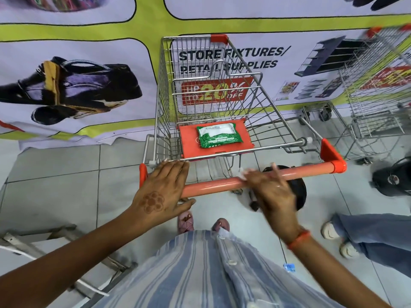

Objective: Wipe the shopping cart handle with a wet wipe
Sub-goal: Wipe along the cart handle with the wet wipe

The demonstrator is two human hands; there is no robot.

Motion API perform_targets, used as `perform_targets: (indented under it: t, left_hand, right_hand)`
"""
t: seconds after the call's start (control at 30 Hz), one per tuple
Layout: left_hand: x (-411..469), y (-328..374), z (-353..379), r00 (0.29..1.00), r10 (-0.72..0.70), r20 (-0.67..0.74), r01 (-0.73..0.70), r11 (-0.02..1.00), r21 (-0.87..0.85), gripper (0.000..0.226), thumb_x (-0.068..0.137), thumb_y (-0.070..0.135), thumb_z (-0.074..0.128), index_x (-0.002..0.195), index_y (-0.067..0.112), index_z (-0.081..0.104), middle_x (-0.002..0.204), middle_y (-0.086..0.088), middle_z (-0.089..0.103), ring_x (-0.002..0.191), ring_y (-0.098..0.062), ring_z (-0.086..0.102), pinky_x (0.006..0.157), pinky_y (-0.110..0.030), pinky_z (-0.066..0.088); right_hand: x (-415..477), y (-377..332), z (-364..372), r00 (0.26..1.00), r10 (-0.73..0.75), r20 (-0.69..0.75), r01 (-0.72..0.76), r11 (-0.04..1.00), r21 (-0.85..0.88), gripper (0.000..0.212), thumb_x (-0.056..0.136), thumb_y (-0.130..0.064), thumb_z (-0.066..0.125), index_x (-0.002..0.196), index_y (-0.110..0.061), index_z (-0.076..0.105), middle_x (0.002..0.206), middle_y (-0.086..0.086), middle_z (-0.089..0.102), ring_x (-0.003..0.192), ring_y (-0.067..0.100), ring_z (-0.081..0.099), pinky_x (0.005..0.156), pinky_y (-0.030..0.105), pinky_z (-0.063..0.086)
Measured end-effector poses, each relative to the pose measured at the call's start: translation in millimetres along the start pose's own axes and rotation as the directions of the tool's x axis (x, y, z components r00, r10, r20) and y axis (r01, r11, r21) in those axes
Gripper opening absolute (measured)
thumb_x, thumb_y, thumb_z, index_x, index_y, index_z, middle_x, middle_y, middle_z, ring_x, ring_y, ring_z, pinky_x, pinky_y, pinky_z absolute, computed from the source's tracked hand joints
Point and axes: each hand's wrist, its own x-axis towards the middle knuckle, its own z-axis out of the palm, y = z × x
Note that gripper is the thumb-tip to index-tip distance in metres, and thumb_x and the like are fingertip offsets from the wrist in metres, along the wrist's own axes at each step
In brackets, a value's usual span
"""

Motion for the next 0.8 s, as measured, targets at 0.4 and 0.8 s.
perform_targets:
  t: [0.4,0.8]
  left_hand:
    - [0.1,4.3,-4.8,0.999,-0.039,0.007,0.039,0.999,0.0,0.081,0.076,0.06,0.04,0.126,-0.003,0.05,0.119,-0.02,0.061,0.108,-0.034,0.057,0.097,-0.046,0.043]
    - [-0.9,2.5,-5.0,0.994,-0.109,0.026,0.11,0.993,-0.045,0.085,0.069,0.062,0.051,0.124,-0.003,0.051,0.117,-0.021,0.061,0.108,-0.036,0.057,0.091,-0.046,0.046]
  right_hand:
    - [-29.6,39.7,-14.6,1.0,0.026,0.017,-0.021,0.966,-0.259,0.036,0.096,-0.01,0.042,0.132,-0.009,0.049,0.138,0.005,0.05,0.126,0.024,0.054,0.121,0.046,0.01]
    - [25.1,-66.9,60.6,0.923,-0.384,-0.002,0.383,0.921,-0.069,0.025,0.094,-0.008,0.051,0.115,-0.008,0.066,0.123,0.008,0.067,0.117,0.017,0.062,0.116,0.042,0.028]
